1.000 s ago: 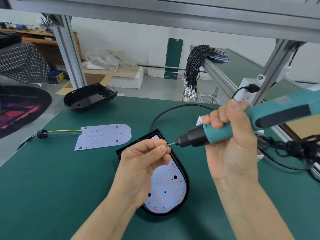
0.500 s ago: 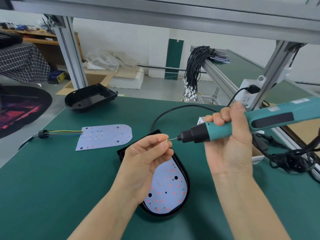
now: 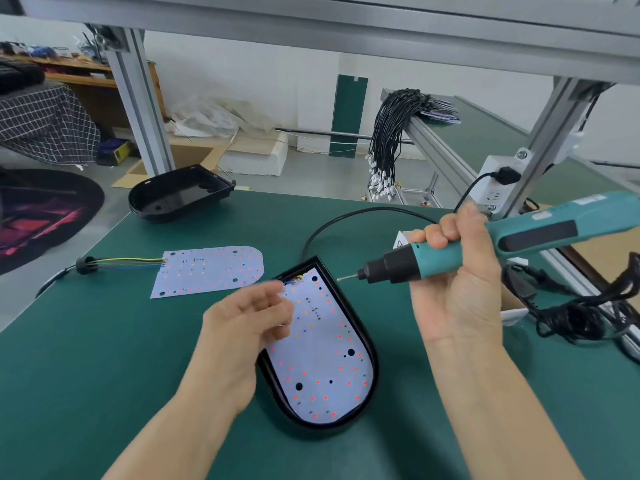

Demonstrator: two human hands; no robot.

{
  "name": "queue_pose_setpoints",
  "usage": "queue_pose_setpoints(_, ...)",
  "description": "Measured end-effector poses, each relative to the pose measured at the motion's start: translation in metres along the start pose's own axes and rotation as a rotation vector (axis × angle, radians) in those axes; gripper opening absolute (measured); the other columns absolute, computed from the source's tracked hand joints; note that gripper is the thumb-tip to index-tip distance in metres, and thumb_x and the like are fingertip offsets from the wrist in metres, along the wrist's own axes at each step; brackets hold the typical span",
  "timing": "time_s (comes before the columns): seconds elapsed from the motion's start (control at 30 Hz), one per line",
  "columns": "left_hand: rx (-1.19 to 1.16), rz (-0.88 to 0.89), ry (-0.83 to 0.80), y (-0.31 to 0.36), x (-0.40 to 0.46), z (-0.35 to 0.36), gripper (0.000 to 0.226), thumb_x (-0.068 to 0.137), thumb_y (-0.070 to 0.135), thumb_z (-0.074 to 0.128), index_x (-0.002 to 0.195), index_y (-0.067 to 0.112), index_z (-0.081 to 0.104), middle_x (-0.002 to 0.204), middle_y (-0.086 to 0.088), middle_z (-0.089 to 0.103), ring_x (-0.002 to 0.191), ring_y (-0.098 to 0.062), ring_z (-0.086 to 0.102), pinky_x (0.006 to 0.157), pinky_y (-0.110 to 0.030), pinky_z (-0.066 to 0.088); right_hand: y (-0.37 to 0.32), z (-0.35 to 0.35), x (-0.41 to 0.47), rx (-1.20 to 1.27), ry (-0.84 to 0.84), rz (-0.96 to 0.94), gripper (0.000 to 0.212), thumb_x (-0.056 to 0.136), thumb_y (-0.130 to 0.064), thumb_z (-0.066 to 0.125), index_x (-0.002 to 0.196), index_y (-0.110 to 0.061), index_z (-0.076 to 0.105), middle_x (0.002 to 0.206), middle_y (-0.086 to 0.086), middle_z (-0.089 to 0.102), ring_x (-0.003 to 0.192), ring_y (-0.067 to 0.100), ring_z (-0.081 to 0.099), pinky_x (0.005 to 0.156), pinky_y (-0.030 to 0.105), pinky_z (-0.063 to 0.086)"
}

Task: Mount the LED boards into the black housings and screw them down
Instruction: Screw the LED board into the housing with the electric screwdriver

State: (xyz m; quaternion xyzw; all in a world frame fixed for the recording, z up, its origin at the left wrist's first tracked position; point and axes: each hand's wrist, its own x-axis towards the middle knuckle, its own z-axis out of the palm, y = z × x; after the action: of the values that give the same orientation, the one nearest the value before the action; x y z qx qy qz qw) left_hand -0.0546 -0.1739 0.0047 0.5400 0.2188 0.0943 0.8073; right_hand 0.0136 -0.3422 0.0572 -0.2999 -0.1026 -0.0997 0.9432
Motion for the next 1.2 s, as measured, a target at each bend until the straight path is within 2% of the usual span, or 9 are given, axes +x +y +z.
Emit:
queue_pose_setpoints(0.13, -0.005, -0.099, -0.007, 0.004, 0.01, -0.006, 0.016, 0.079, -0.012, 0.063, 0.087, 0.001, 0.069, 0.06, -0.003, 0.067, 0.051, -0.011, 0.061, 0.051, -0.017, 0.052, 0.005, -0.001, -0.002, -0.011, 0.003, 0.028, 0.021, 0.08, -0.017, 0.061, 0.068, -0.02, 0.044, 0.06, -0.008, 0.044, 0.051, 0.006, 0.044, 0.063, 0.022, 0.047)
queue_pose_setpoints(0.33, 0.564, 0.287, 0.19, 0.029, 0.022, -0.051, 0.021, 0.077, 0.001, 0.072, 0.077, 0.022, 0.071, 0.062, 0.01, 0.06, 0.052, -0.013, 0.048, 0.056, -0.025, 0.041, 0.003, -0.008, -0.001, -0.075, -0.034, 0.038, 0.021, 0.079, -0.019, 0.062, 0.062, -0.023, 0.05, 0.06, -0.009, 0.045, 0.051, 0.005, 0.045, 0.064, 0.021, 0.047)
queue_pose_setpoints(0.43, 0.771, 0.181, 0.133, 0.025, 0.017, -0.057, 0.015, 0.076, 0.022, 0.078, 0.084, 0.027, 0.066, 0.073, 0.005, 0.059, 0.057, -0.014, 0.049, 0.057, -0.027, 0.039, 0.008, -0.008, -0.005, -0.101, -0.037, 0.05, 0.022, 0.079, -0.02, 0.062, 0.066, -0.021, 0.043, 0.06, -0.009, 0.044, 0.05, 0.006, 0.044, 0.063, 0.022, 0.047)
queue_pose_setpoints(0.53, 0.9, -0.009, 0.011, 0.009, 0.008, -0.052, 0.035, 0.072, 0.041, 0.078, 0.096, 0.028, 0.056, 0.08, 0.001, 0.065, 0.055, -0.011, 0.056, 0.049, -0.025, 0.038, 0.007, -0.012, -0.007, -0.113, -0.078, 0.073, 0.023, 0.077, -0.025, 0.066, 0.068, -0.021, 0.045, 0.063, -0.008, 0.045, 0.053, 0.007, 0.046, 0.064, 0.022, 0.047)
queue_pose_setpoints(0.63, 0.833, -0.02, -0.045, -0.006, 0.01, -0.039, 0.036, 0.07, 0.029, 0.081, 0.095, 0.028, 0.055, 0.075, -0.003, 0.068, 0.046, -0.007, 0.056, 0.044, -0.023, 0.042, -0.003, -0.018, -0.007, -0.1, -0.14, 0.136, 0.039, 0.059, -0.042, 0.085, 0.071, -0.022, 0.053, 0.067, -0.007, 0.049, 0.057, 0.009, 0.048, 0.068, 0.023, 0.048)
queue_pose_setpoints(0.73, 0.624, -0.022, -0.042, -0.013, 0.024, -0.015, 0.044, 0.074, 0.002, 0.074, 0.111, 0.016, 0.056, 0.08, -0.008, 0.071, 0.057, -0.015, 0.064, 0.046, -0.025, 0.048, -0.025, -0.026, -0.004, -0.135, -0.157, 0.137, 0.053, 0.049, -0.049, 0.089, 0.077, -0.021, 0.054, 0.07, -0.005, 0.05, 0.06, 0.01, 0.049, 0.072, 0.025, 0.05)
queue_pose_setpoints(0.97, 0.772, 0.036, -0.052, -0.017, 0.045, 0.026, 0.063, 0.077, 0.012, 0.069, 0.134, 0.02, 0.043, 0.095, -0.002, 0.067, 0.085, -0.029, 0.065, 0.068, -0.041, 0.055, -0.075, -0.055, 0.012, -0.286, -0.141, 0.127, 0.021, 0.072, -0.023, 0.067, 0.082, -0.019, 0.049, 0.07, -0.004, 0.047, 0.062, 0.011, 0.048, 0.073, 0.025, 0.05)
queue_pose_setpoints(1.07, 1.131, 0.25, 0.032, -0.005, 0.042, 0.033, 0.073, 0.077, 0.026, 0.072, 0.14, 0.024, 0.034, 0.115, 0.008, 0.056, 0.098, -0.019, 0.055, 0.076, -0.033, 0.043, -0.083, -0.069, 0.013, -0.319, -0.128, 0.127, 0.014, 0.074, -0.014, 0.063, 0.08, -0.021, 0.054, 0.07, -0.002, 0.047, 0.062, 0.013, 0.048, 0.069, 0.024, 0.051)
queue_pose_setpoints(1.2, 1.118, 0.893, -0.074, 0.011, 0.031, 0.085, 0.032, 0.081, 0.016, 0.067, 0.112, 0.02, 0.063, 0.097, 0.005, 0.059, 0.093, -0.018, 0.05, 0.076, -0.026, 0.034, -0.088, -0.08, 0.019, -0.326, -0.06, 0.085, 0.013, 0.076, -0.01, 0.063, 0.072, -0.022, 0.057, 0.073, -0.001, 0.053, 0.064, 0.014, 0.056, 0.072, 0.026, 0.053)
